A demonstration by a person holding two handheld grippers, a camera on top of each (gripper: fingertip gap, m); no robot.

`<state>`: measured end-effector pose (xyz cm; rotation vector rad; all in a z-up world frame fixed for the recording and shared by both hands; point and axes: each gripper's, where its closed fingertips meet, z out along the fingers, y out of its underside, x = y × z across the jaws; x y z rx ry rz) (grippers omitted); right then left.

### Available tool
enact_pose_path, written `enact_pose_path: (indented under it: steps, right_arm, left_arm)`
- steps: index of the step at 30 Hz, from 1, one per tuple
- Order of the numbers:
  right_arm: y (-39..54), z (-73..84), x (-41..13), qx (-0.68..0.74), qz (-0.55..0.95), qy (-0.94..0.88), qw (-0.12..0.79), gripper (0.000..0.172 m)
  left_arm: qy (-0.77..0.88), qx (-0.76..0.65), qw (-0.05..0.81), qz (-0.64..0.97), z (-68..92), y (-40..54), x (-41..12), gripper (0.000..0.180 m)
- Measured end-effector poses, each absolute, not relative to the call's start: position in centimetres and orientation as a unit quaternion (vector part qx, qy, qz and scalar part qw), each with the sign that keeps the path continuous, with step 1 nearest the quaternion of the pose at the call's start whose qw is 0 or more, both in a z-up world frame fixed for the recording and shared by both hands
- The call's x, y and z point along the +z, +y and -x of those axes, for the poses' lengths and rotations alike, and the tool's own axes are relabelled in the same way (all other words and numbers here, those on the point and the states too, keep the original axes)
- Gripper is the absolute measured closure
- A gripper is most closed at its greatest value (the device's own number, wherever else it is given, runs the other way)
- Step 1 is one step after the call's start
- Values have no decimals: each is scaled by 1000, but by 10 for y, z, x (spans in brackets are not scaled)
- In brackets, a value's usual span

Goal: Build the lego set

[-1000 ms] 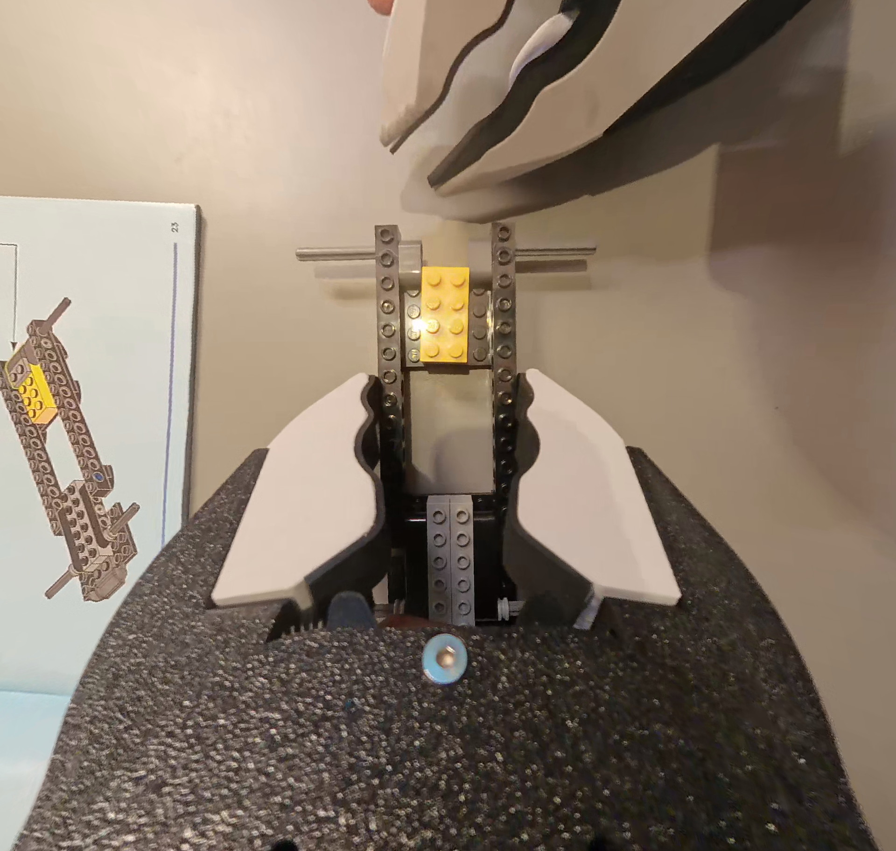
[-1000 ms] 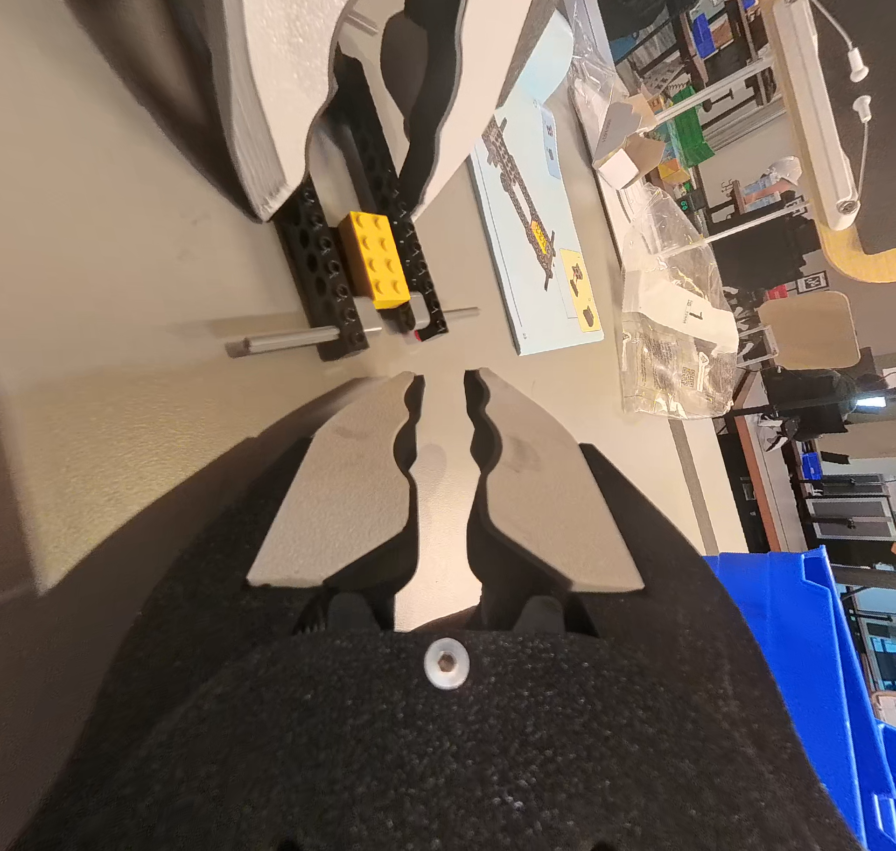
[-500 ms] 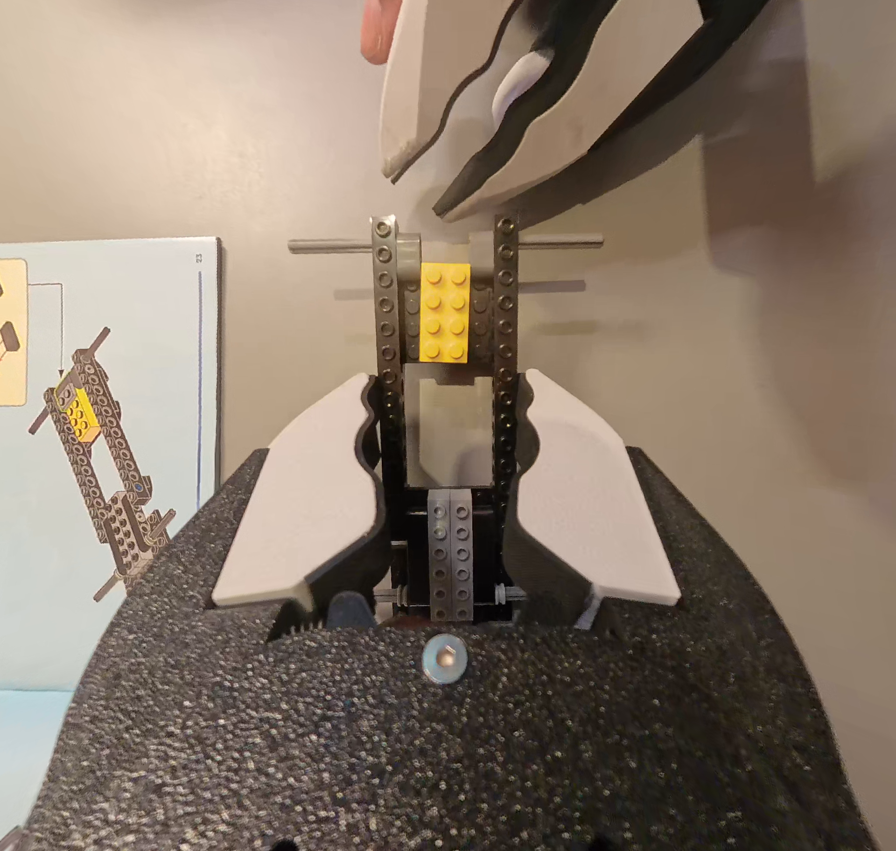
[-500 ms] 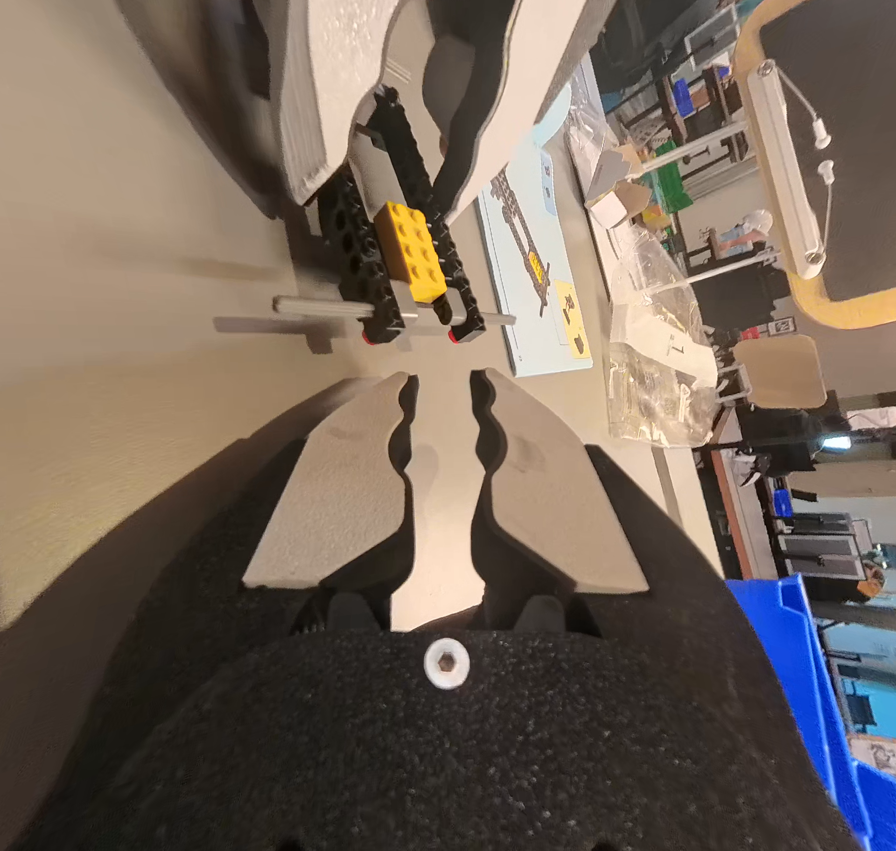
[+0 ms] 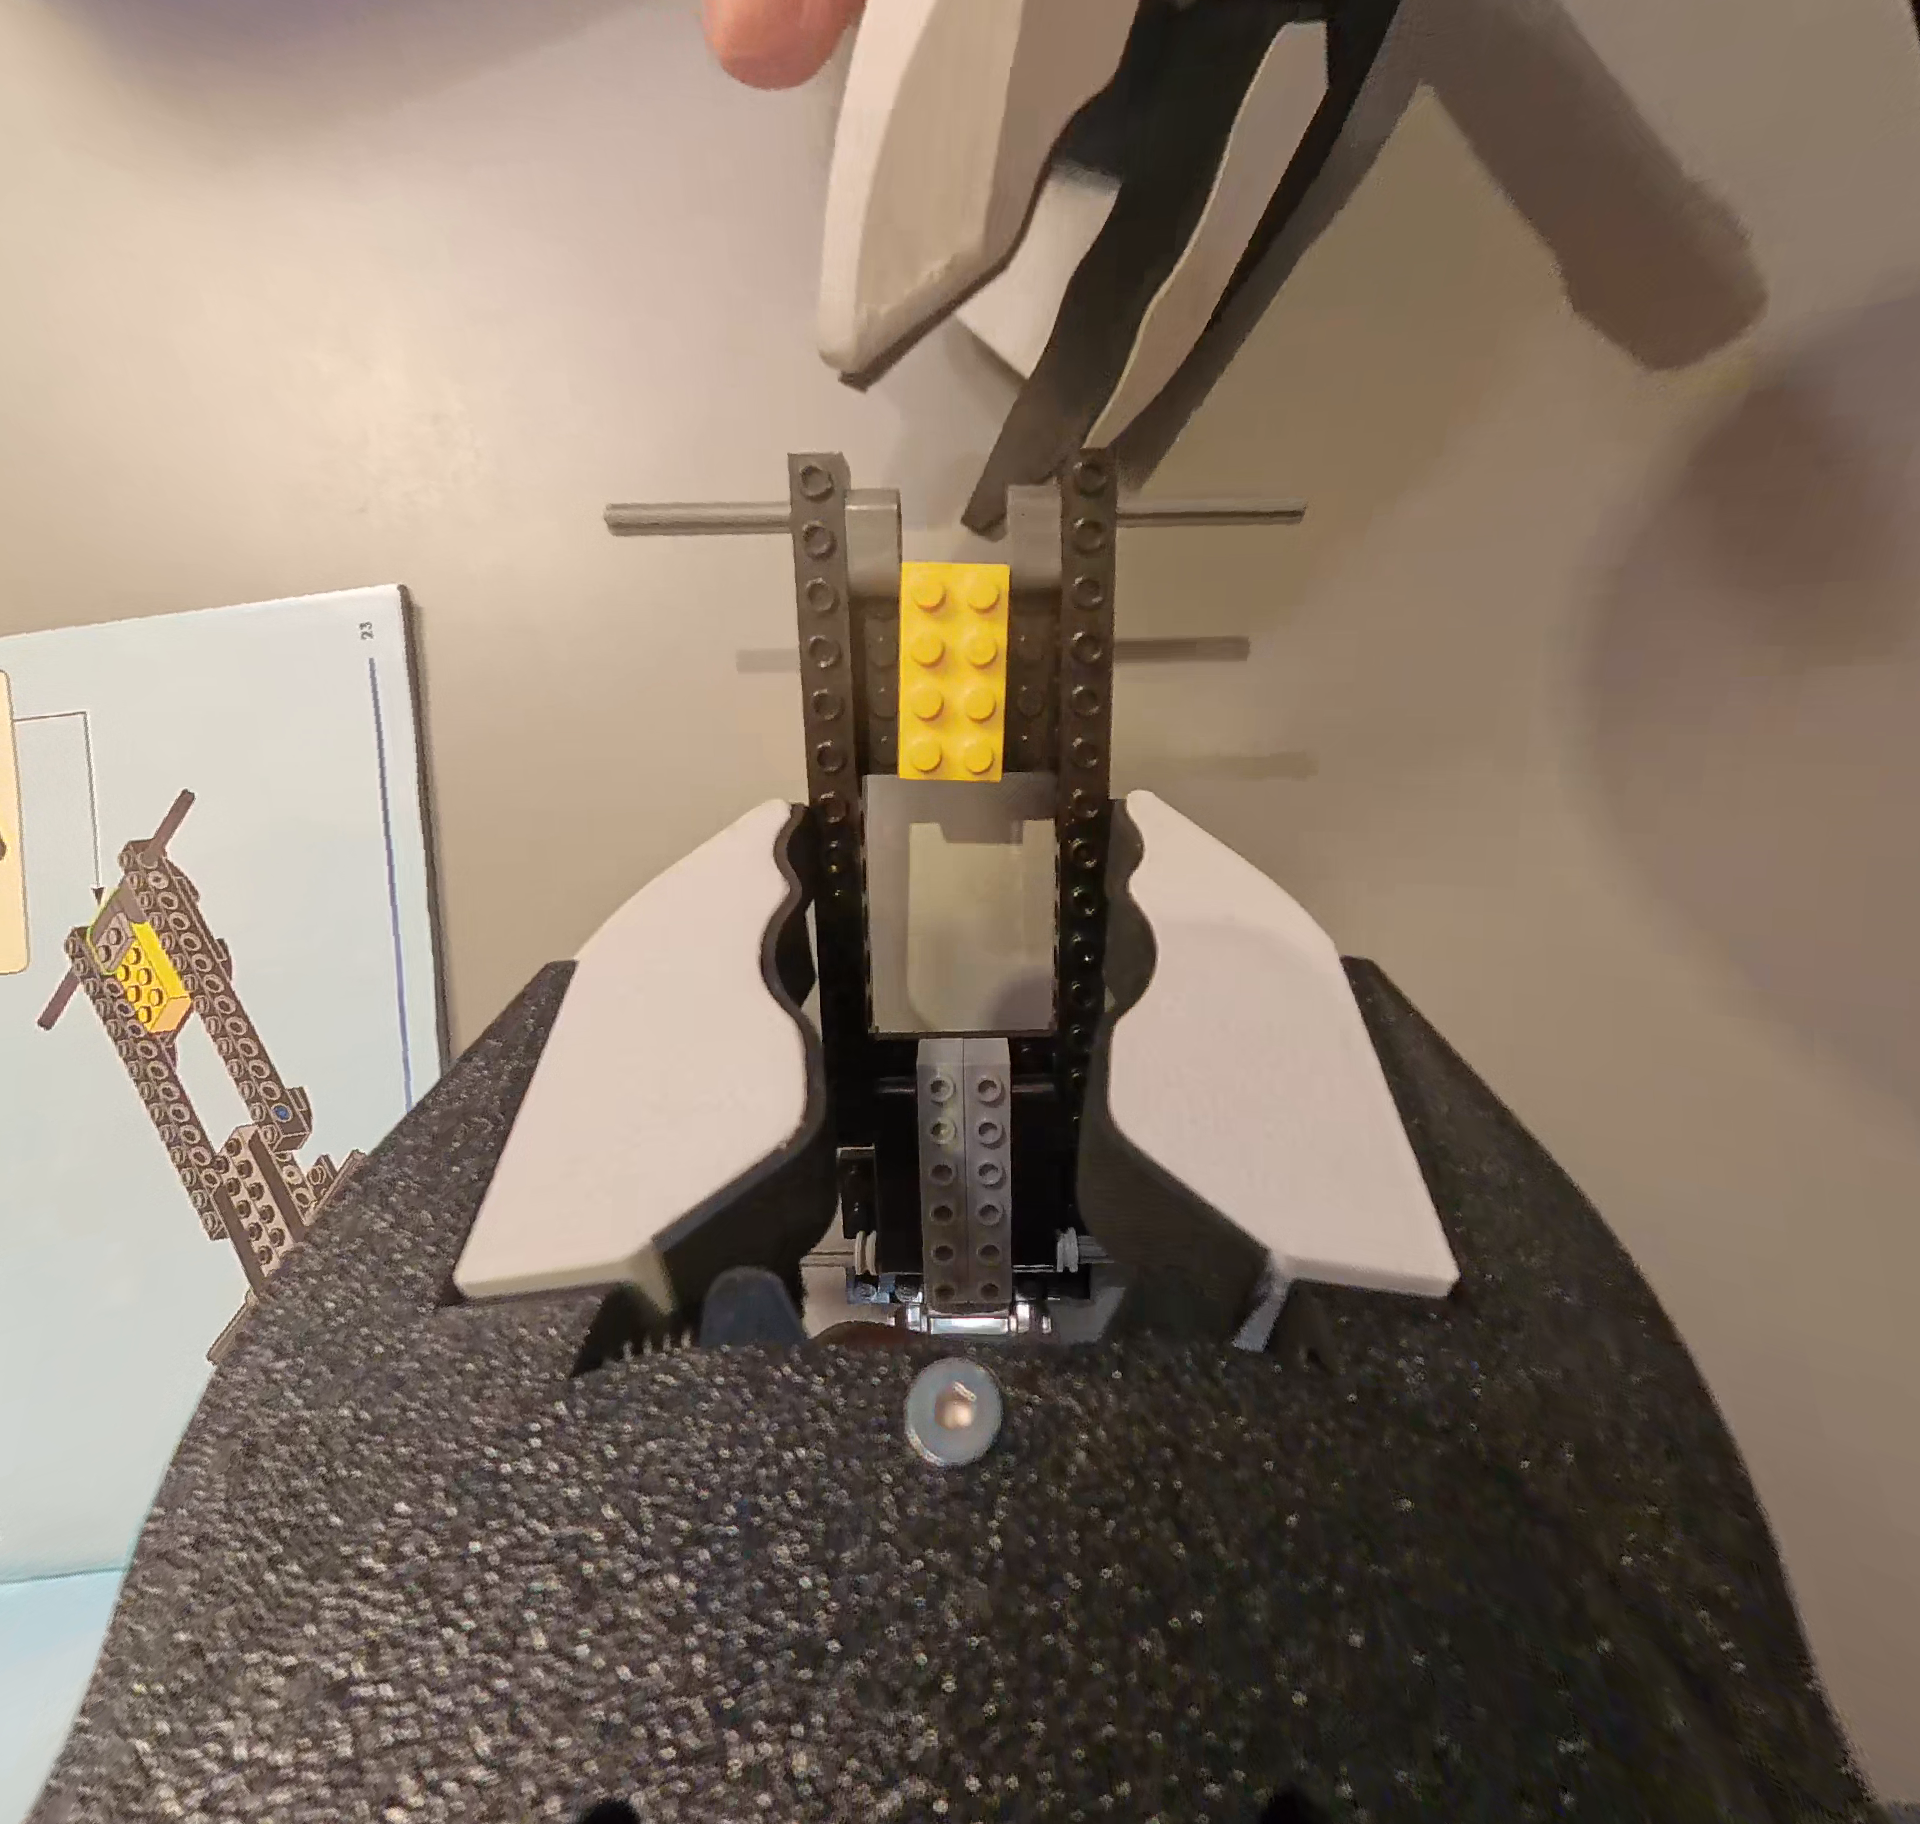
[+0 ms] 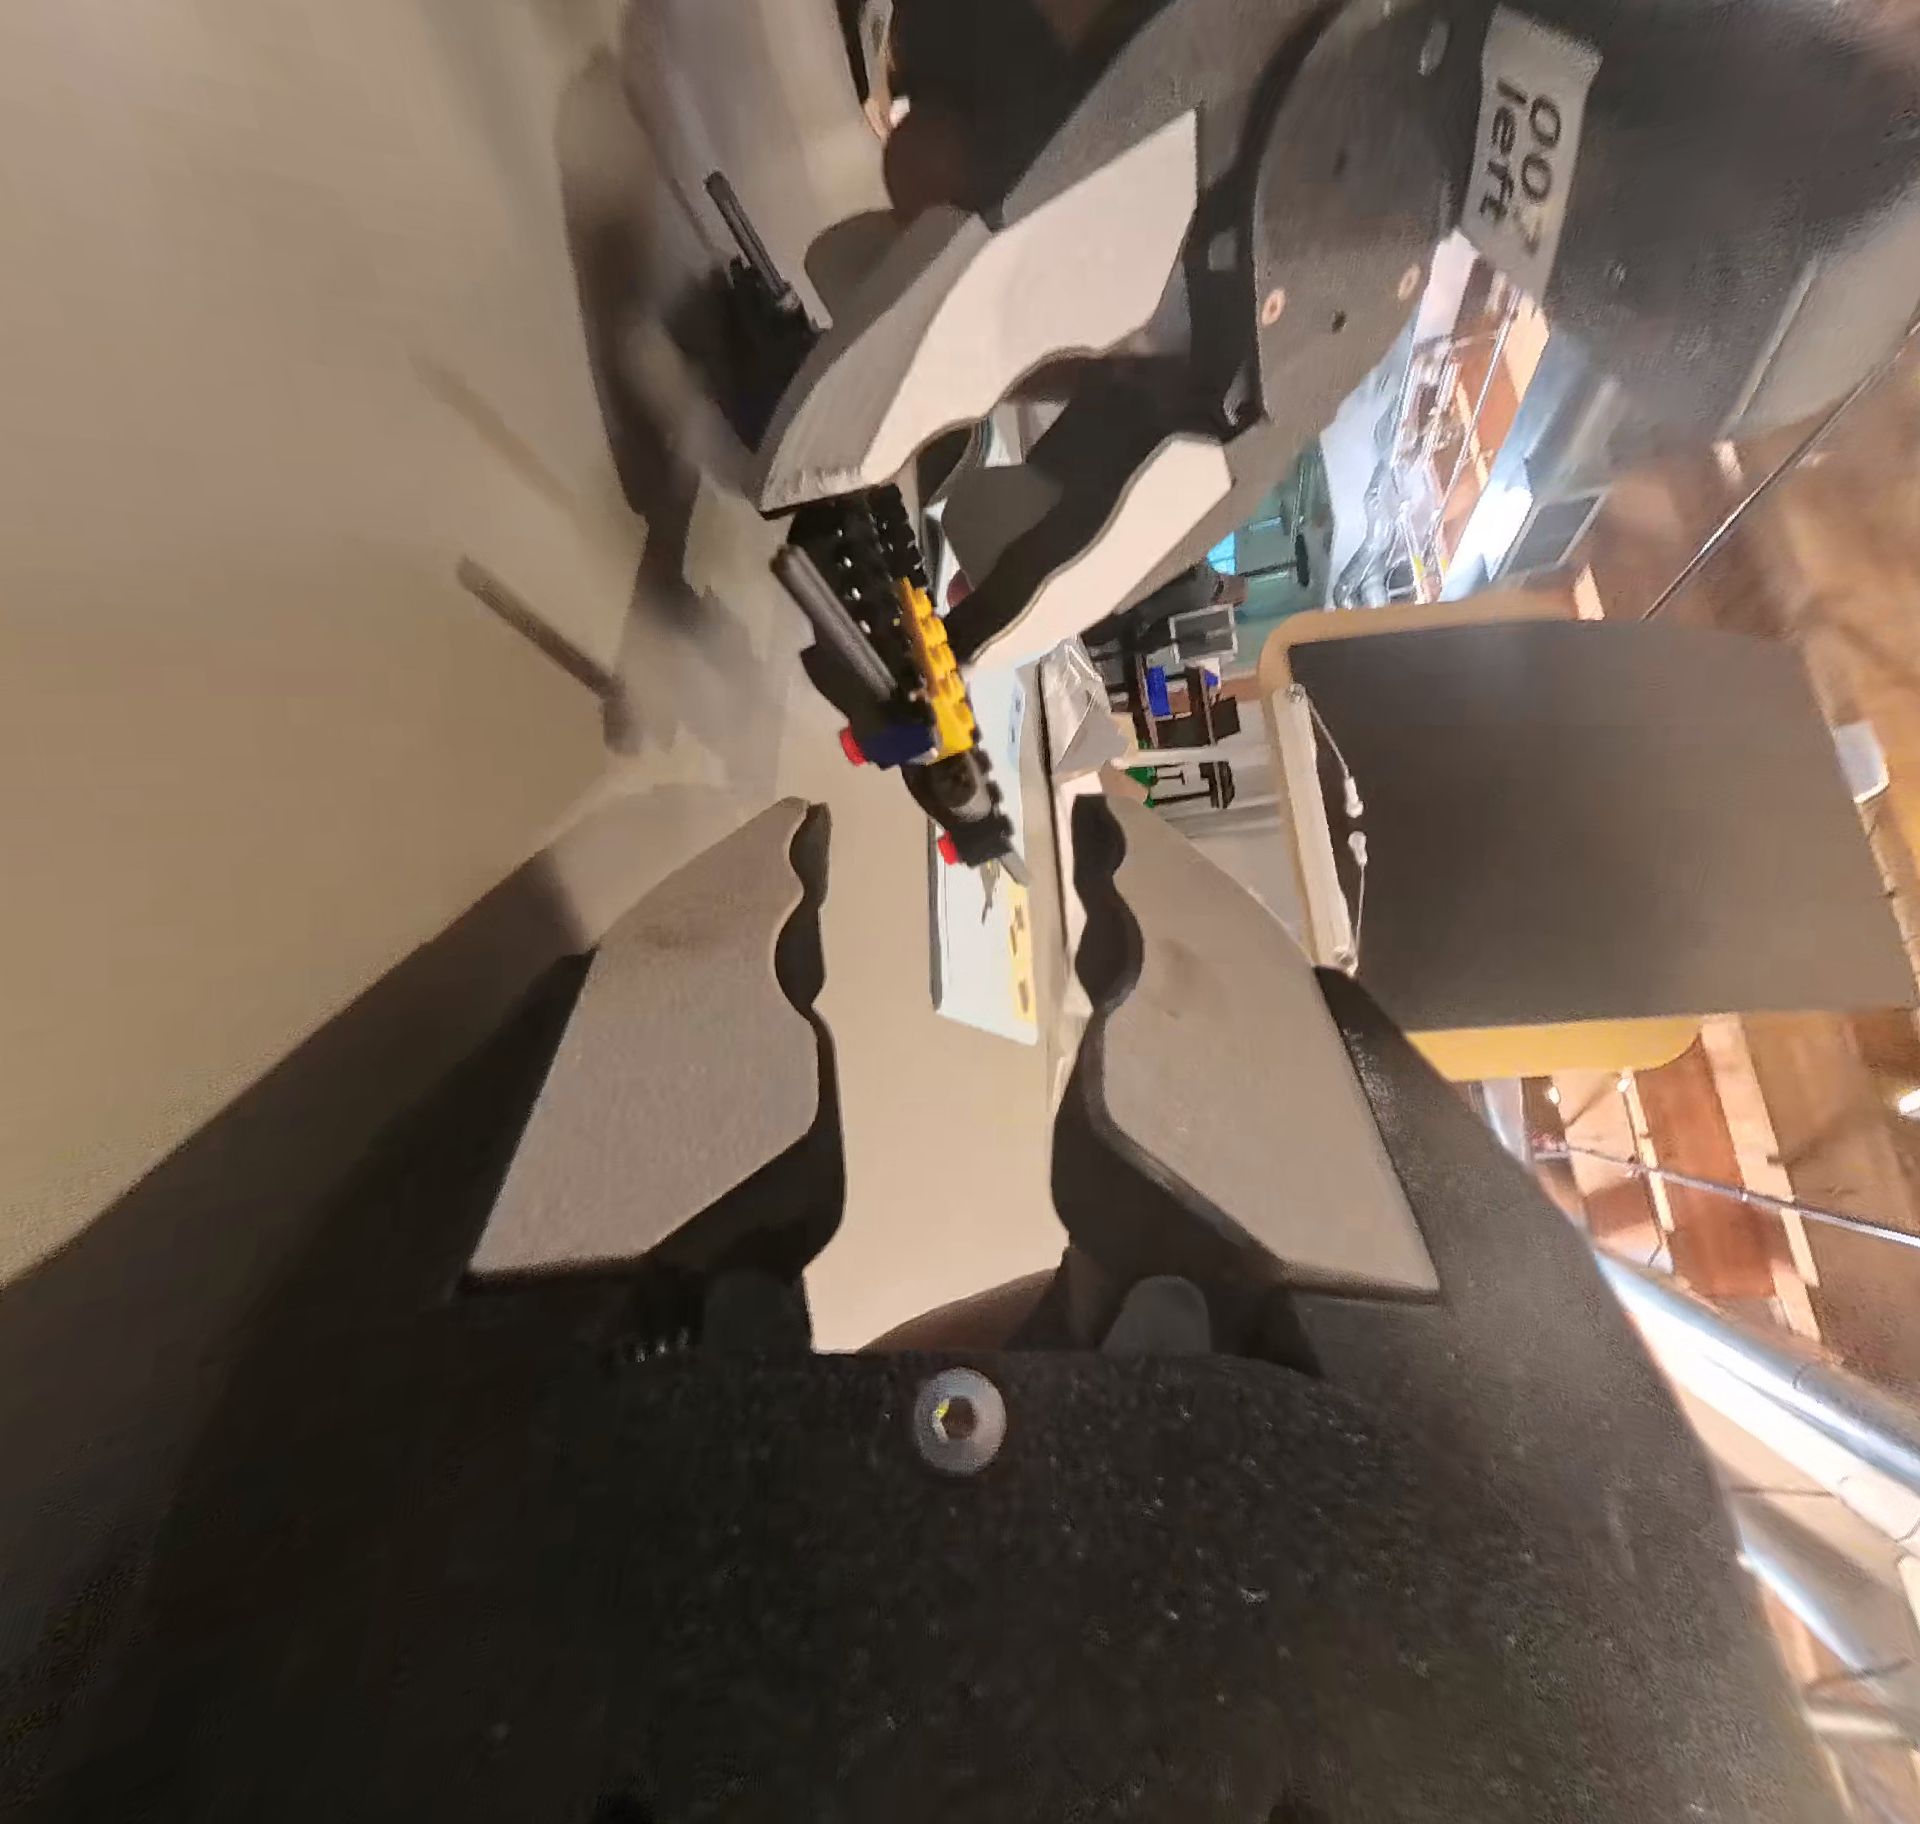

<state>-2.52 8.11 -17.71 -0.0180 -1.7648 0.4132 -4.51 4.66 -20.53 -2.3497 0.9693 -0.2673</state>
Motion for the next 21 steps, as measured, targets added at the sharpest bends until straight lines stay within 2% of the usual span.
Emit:
enact_pose_path:
  steps: [21]
  right_arm:
    - [50,26,-186,162,-133,-789,577,120]
  left_arm:
    - [401,-121,261,870,33,36,-206,126]
